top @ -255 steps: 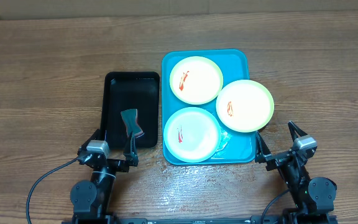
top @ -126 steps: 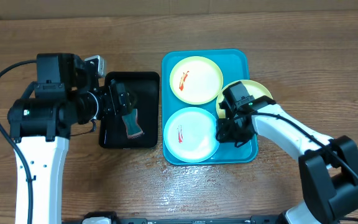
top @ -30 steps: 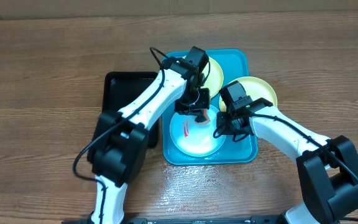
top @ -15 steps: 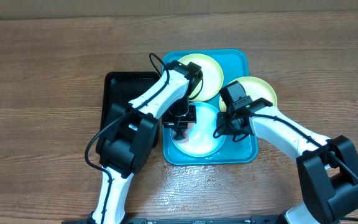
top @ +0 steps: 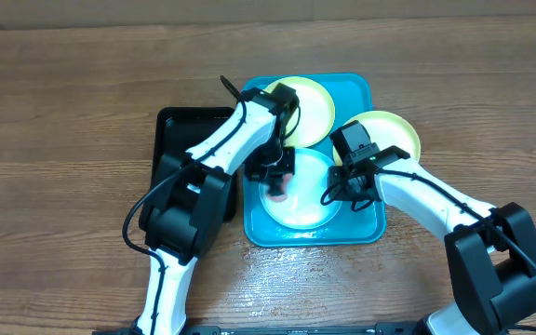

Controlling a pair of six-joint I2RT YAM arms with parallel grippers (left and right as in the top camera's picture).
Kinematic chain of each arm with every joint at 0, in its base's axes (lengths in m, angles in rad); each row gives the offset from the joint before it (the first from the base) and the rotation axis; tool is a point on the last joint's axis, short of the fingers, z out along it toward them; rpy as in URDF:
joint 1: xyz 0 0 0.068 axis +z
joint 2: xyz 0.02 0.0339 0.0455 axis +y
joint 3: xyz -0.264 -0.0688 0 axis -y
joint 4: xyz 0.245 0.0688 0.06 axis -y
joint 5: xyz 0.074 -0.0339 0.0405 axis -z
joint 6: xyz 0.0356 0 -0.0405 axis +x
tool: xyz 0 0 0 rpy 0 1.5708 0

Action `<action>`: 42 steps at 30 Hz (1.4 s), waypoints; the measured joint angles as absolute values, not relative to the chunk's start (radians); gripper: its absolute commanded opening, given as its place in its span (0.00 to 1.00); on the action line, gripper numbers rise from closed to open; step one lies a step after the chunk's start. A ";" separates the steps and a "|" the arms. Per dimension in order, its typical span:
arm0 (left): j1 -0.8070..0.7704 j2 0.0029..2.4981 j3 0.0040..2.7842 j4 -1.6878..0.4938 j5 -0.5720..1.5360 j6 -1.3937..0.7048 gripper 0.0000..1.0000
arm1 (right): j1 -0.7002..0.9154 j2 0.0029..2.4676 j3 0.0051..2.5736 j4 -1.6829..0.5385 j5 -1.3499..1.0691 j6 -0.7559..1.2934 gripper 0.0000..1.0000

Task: Clean dirty plates on tray and stack at the side
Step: 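Scrub the front-left plate with the sponge in the left gripper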

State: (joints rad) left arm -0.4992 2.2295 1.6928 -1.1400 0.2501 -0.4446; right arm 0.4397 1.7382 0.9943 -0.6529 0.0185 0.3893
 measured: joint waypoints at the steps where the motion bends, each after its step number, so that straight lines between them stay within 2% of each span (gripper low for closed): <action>1: -0.499 2.230 1.693 -1.106 0.293 -0.441 0.04 | 0.438 1.738 0.994 -0.654 0.023 0.390 0.04; 7: -0.545 2.233 1.693 -1.010 0.460 -0.425 0.04 | 0.439 1.738 0.994 -0.654 0.031 0.392 0.04; 16: -0.588 2.244 1.693 -1.092 0.510 -0.415 0.04 | 0.438 1.738 0.994 -0.654 0.031 0.393 0.04; 26: -0.575 2.244 1.693 -1.310 0.207 -0.490 0.04 | 0.439 1.738 0.994 -0.648 0.024 0.392 0.04; 35: -0.564 2.243 1.730 -1.331 -0.113 -0.518 0.04 | 0.450 1.738 0.994 -0.639 -0.020 0.397 0.04; 42: -0.563 2.243 1.752 -1.301 -0.204 -0.511 0.04 | 0.454 1.738 0.994 -0.630 -0.038 0.400 0.04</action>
State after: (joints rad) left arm -0.5632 2.2433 1.7523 -1.3006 -0.2043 -0.5114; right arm 0.4541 1.7382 0.9943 -0.6304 -0.0383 0.4000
